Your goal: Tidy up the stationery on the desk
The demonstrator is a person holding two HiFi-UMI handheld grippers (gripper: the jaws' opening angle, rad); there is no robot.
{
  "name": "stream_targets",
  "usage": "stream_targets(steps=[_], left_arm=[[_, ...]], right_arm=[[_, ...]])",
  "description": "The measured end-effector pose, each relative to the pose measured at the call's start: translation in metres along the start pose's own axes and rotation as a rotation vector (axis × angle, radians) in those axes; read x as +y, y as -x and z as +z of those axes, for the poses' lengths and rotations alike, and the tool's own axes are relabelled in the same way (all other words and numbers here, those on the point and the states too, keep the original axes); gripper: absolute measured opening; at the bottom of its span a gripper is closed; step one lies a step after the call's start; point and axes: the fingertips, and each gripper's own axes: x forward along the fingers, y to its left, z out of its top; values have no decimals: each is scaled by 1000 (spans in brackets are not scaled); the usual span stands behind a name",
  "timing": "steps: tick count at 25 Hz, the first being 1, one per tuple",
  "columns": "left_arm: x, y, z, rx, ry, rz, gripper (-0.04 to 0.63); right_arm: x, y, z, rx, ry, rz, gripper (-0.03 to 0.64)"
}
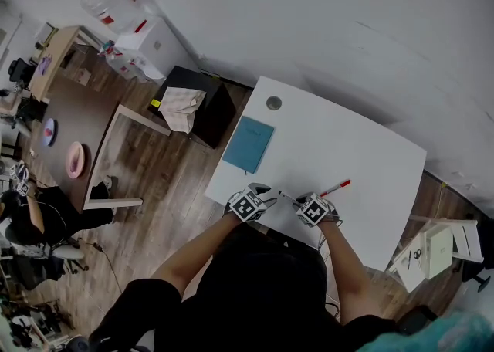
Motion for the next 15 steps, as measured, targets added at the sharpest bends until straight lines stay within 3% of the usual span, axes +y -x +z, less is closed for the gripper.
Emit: stream_targets(steps=[8, 15], left_arm=[[-6, -6, 3, -7, -18, 5, 166], [-13, -17, 9, 19, -93, -5, 166]], right_arm=[[-2, -3, -4, 0, 16, -25, 80], [0, 2, -4, -34, -4, -38, 83]])
